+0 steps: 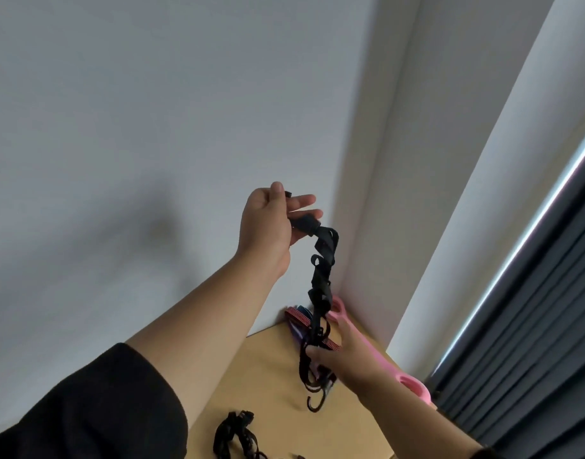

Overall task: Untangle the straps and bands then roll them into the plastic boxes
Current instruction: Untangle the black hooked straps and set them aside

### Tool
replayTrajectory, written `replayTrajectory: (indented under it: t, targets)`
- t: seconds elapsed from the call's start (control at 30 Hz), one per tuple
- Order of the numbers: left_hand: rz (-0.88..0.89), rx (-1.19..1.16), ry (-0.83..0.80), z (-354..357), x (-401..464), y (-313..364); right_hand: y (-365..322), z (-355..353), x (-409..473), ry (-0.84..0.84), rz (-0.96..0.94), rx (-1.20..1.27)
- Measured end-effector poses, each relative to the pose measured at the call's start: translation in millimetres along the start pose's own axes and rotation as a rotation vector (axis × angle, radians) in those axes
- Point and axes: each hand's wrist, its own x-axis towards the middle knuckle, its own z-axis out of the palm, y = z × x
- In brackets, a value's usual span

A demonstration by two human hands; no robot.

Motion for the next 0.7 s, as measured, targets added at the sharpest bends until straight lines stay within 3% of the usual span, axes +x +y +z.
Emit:
replayTrajectory:
  t: [0.1, 0.3, 0.4, 0.5, 0.7]
  targets:
    - [-0.023, -0.017, -0.022, 11.3, 0.4, -4.7, -15.3, -5.1, 10.7, 0.083, -0.187, 0.178]
    - [-0.008, -0.093, 0.065, -6.2, 2.2, -8.9, -30.6, -14.1, 38.8, 0.236, -0.083, 0.268]
    - [0.087, -0.114, 0.235, -39.0, 17.9, 7.0, -19.2, -25.8, 39.5, 0.336, -0.069, 0.082]
    - [0.118, 0.021, 0.38, -77.2, 35.0, 12.2, -10.7, -32.6, 36.6, 0.356, -0.065, -0.067]
    - [-0.144, 0.21, 0.537, -147.9, 44.9, -49.7, -34.9, -36.8, 40.4, 0.266, -0.052, 0.092]
